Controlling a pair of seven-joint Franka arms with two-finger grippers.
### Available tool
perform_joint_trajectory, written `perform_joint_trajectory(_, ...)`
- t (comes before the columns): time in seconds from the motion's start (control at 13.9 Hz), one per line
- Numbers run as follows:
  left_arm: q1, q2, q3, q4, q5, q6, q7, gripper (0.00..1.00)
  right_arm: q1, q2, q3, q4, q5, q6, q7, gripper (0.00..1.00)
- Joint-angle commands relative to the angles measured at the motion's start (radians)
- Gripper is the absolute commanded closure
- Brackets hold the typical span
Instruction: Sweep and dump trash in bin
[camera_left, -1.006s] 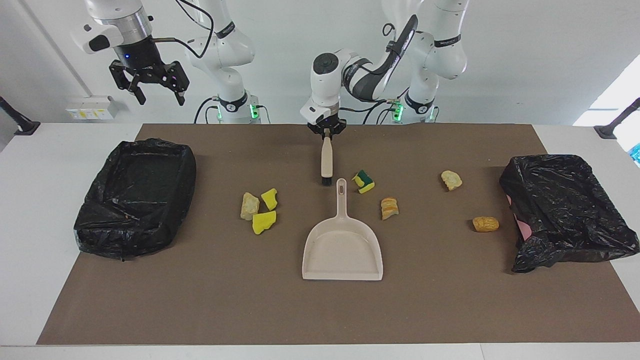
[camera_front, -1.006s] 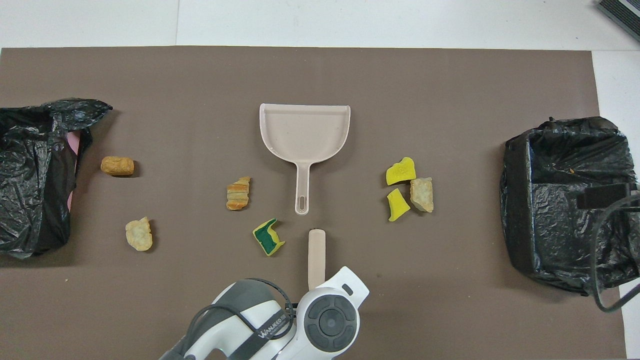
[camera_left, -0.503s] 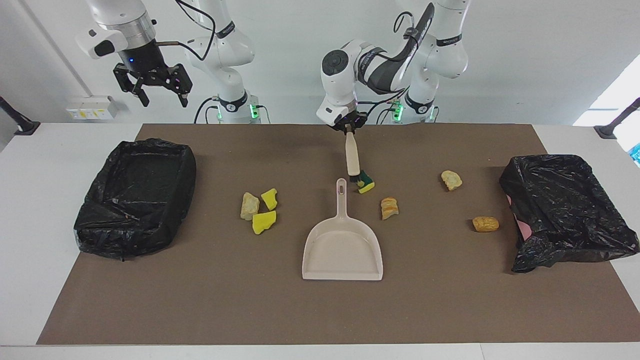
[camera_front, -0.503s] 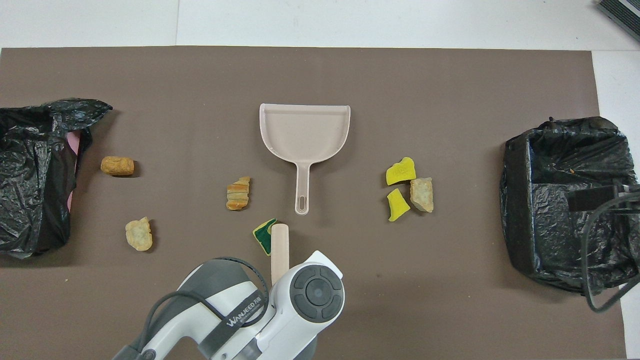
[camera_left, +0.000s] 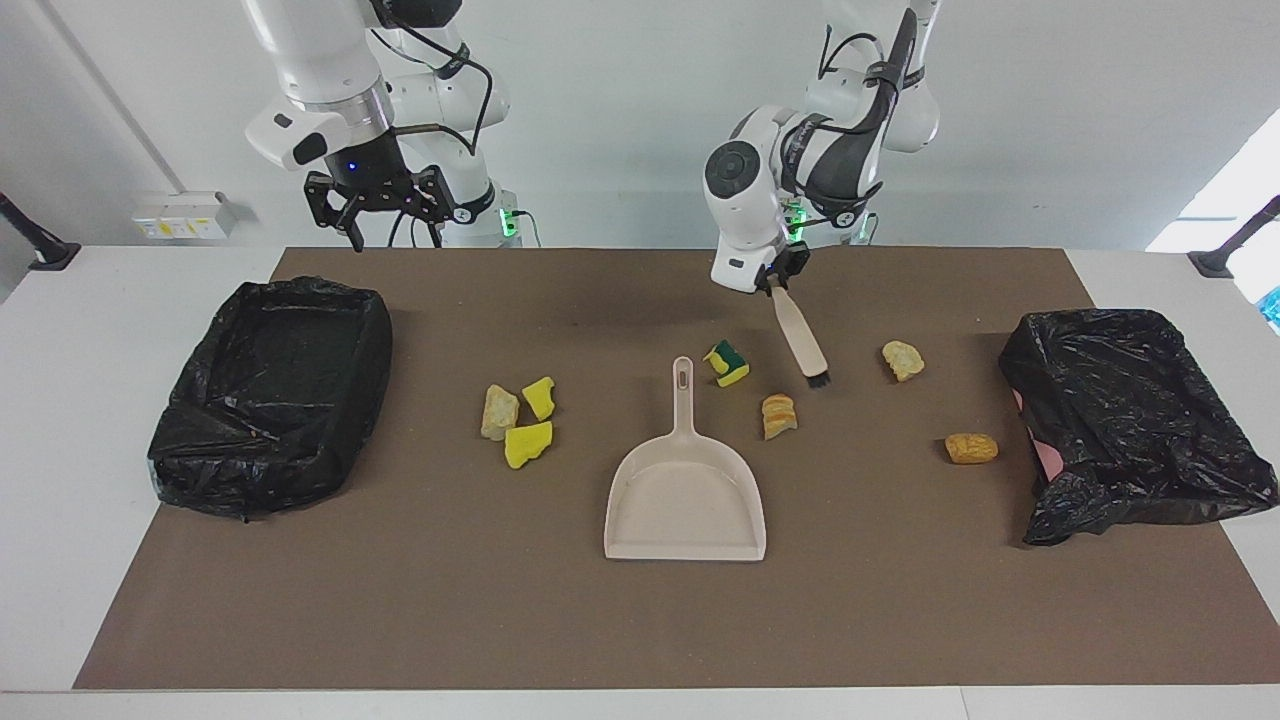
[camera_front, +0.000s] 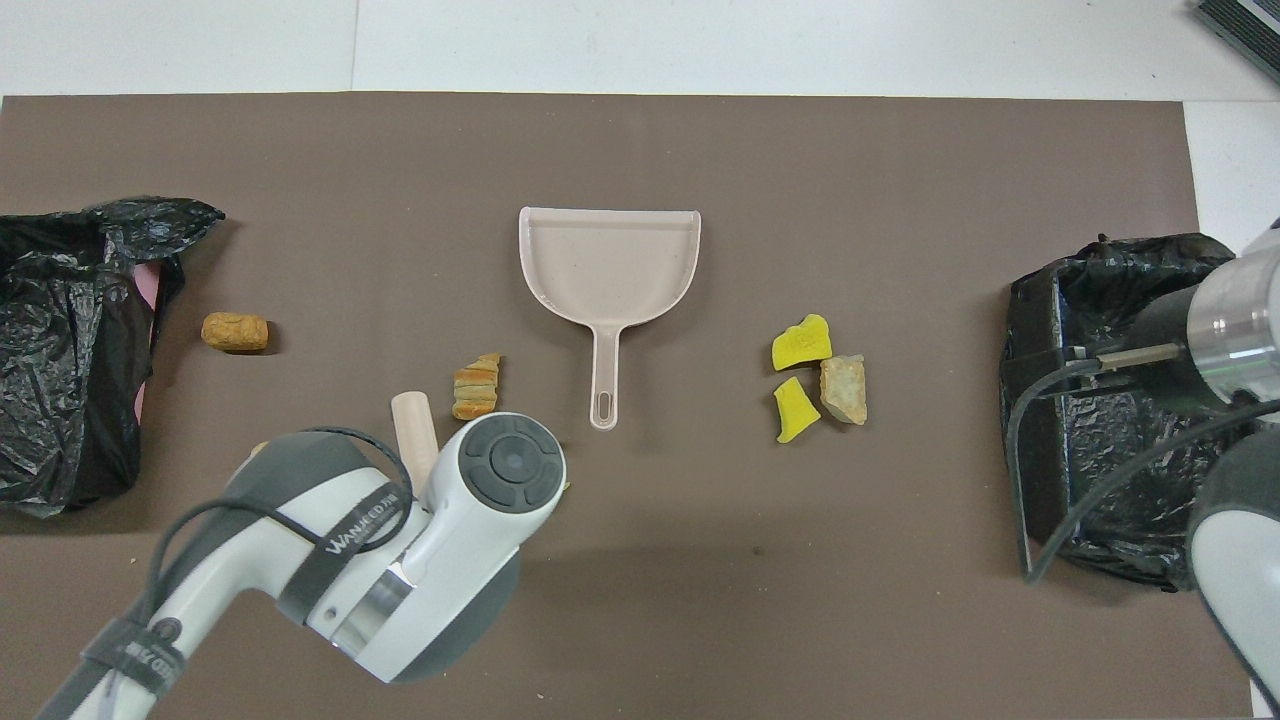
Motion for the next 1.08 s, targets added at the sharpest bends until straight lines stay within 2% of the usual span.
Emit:
perform_joint_trajectory(0.0,0.115,0.008,-0.015,0.01,0.068,-0.046,-0.031,1.0,0.046,0.071,0.022,0.003,0.015,0.062,0.074,0.0)
perform_joint_trajectory(0.22,0.254,0.022,-0.015,0.005,0.178,0.004,-0.021,1.0,0.135,0.173,0.027,0.014,0.041,0.176,0.244,0.0)
perform_joint_trajectory(0.5,0.426,0.059,-0.015,0.005,0.226,0.189,0.091,1.0,0.284,0.325,0.034,0.049,0.075,0.327,0.473,0.0)
perform_joint_trajectory(0.79,0.575,0.086,-0.015,0.004,0.229,0.329,0.393,1.0,0.371,0.455,0.054,0.051,0.108,0.456,0.606,0.0)
perform_joint_trajectory(1.01,0.653,0.103,-0.016,0.004,0.229,0.432,0.575,1.0,0.425,0.52,0.056,0.04,0.098,0.62,0.619,0.0)
